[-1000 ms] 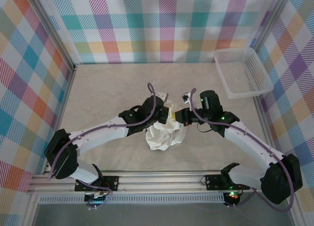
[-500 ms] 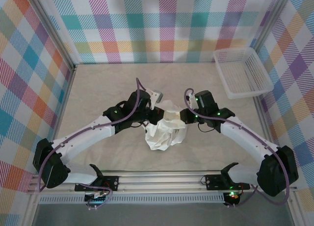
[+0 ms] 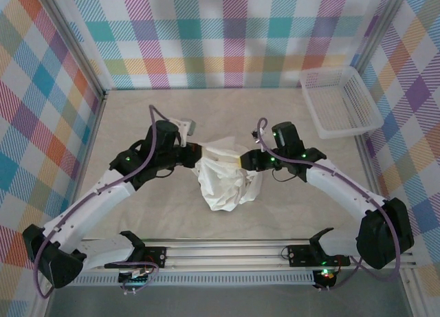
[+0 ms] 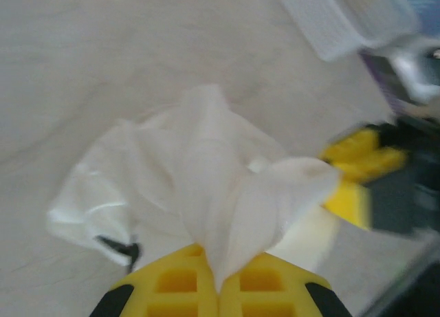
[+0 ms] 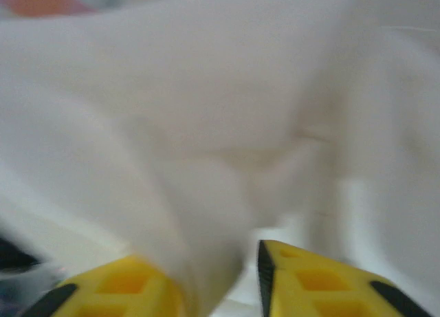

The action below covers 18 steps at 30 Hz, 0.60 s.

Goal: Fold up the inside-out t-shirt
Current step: Turn the T-shirt inside out at the center of the table.

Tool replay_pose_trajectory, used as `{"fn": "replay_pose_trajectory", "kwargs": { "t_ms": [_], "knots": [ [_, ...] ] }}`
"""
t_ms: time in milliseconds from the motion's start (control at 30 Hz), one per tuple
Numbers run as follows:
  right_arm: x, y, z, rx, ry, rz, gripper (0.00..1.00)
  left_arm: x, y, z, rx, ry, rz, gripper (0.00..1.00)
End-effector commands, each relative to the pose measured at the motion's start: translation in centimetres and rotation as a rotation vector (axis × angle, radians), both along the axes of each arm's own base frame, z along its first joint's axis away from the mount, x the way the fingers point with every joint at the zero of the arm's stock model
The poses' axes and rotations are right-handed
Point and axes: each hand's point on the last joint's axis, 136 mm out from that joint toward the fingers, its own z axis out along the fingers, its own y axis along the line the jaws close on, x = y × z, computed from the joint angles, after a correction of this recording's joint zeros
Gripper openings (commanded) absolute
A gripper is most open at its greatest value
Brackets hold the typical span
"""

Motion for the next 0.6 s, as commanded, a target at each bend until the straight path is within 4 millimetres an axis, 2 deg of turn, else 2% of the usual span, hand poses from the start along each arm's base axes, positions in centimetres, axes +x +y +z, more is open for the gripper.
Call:
{"fn": "replay_pose_trajectory", "kwargs": {
  "t_ms": [0,67,100,133,200,233,267,300,367,433,500,567],
  "knots": [
    [-3.1,3.0,9.9,0.331,-0.096,0.245,0.48,0.0,9.9,-1.7,0.159,0.014,0.436,0.0],
    [-2.1,2.3,11.2,0.315,-0.163,0.161,0.58,-1.0,14.8,-2.7,0.167,0.024,0.641,0.0],
    [-0.8,1.4,10.8,0.267,-0.19,0.057,0.66,-1.6,16.7,-3.2,0.152,0.027,0.716,0.03],
    [0.7,0.3,9.7,0.199,-0.191,-0.063,0.73,-2.0,17.8,-3.6,0.134,0.034,0.762,0.13],
    [3.8,-3.7,5.7,-0.014,-0.139,-0.347,0.79,-2.7,19.8,-4.2,0.078,0.056,0.858,0.44],
    [4.6,-5.6,3.6,-0.117,-0.1,-0.443,0.79,-2.8,20.2,-4.3,0.057,0.067,0.881,0.58],
    [5.0,-7.7,1.5,-0.224,-0.041,-0.537,0.79,-2.7,20.2,-4.3,0.035,0.07,0.885,0.67],
    [5.1,-9.0,-0.2,-0.298,0.021,-0.581,0.79,-2.3,19.7,-3.9,0.009,0.066,0.864,0.71],
    [4.9,-9.1,-2.2,-0.343,0.092,-0.552,0.78,-0.8,16.9,-3.2,-0.077,0.072,0.741,0.76],
    [4.6,-8.1,-3.7,-0.345,0.138,-0.491,0.79,0.9,12.2,-2.7,-0.205,0.11,0.534,0.77],
    [4.5,-7.8,-5.7,-0.368,0.192,-0.467,0.79,1.6,5.5,-2.4,-0.298,0.178,0.268,0.76],
    [4.3,-8.2,-7.8,-0.408,0.243,-0.479,0.79,0.8,-0.2,-3.2,-0.215,0.209,0.069,0.75]
  ]
}}
